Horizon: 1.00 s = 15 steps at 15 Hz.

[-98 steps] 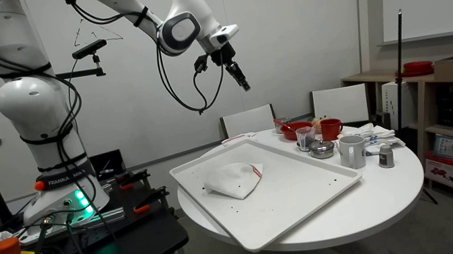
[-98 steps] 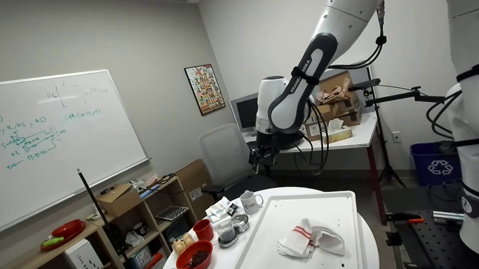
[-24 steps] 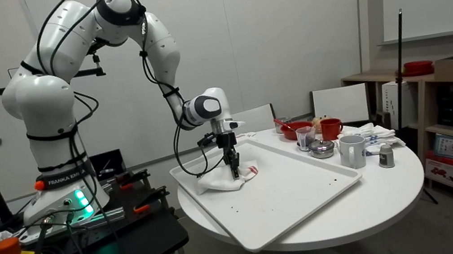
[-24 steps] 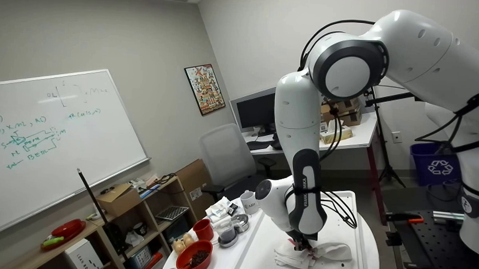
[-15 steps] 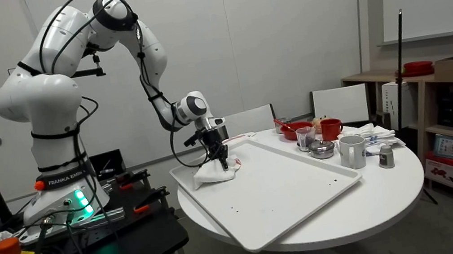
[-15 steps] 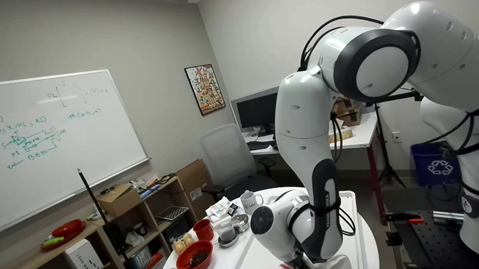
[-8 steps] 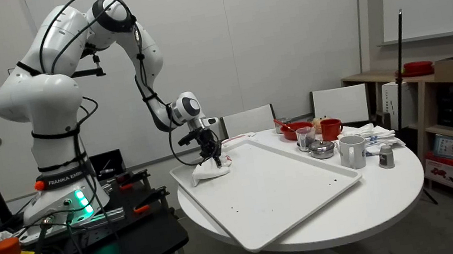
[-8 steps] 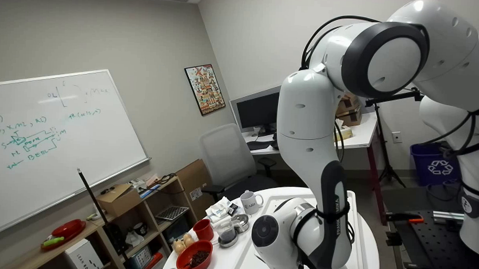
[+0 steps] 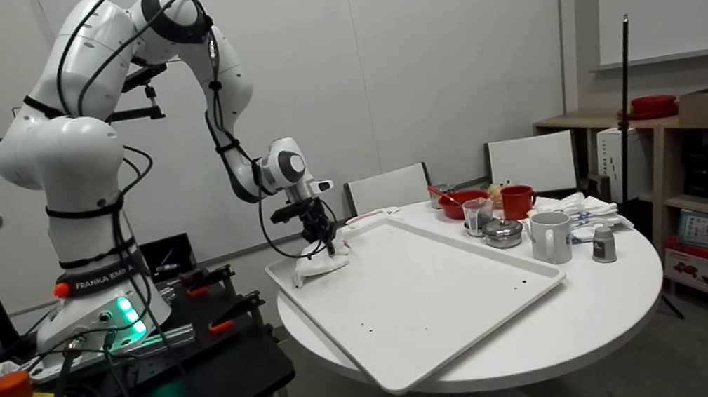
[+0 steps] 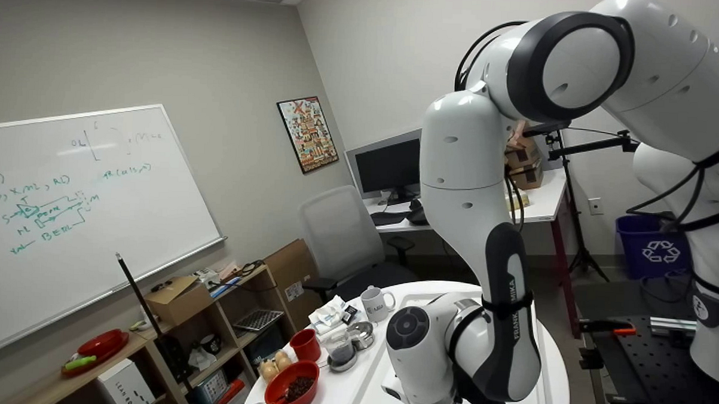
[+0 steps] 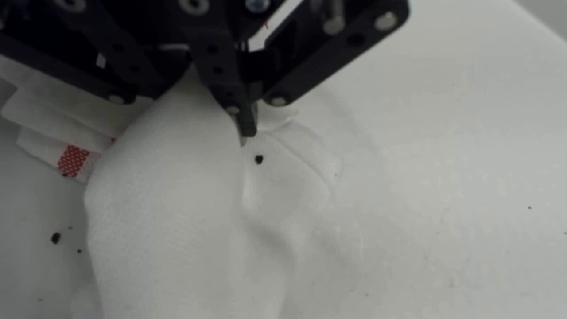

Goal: Wipe the tray with the white towel

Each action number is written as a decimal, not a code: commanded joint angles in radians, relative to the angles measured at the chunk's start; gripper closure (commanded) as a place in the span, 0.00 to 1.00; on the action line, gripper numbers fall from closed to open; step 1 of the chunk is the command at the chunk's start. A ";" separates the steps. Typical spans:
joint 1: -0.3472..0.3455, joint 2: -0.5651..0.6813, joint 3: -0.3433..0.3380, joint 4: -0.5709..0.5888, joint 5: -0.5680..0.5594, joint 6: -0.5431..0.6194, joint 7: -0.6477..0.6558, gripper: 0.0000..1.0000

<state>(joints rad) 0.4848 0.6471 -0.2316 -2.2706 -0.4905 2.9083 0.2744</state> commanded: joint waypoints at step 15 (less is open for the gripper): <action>0.025 -0.109 -0.061 -0.106 0.006 0.091 0.030 0.89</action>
<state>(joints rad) 0.5098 0.5384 -0.2928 -2.3768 -0.4849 2.9997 0.3047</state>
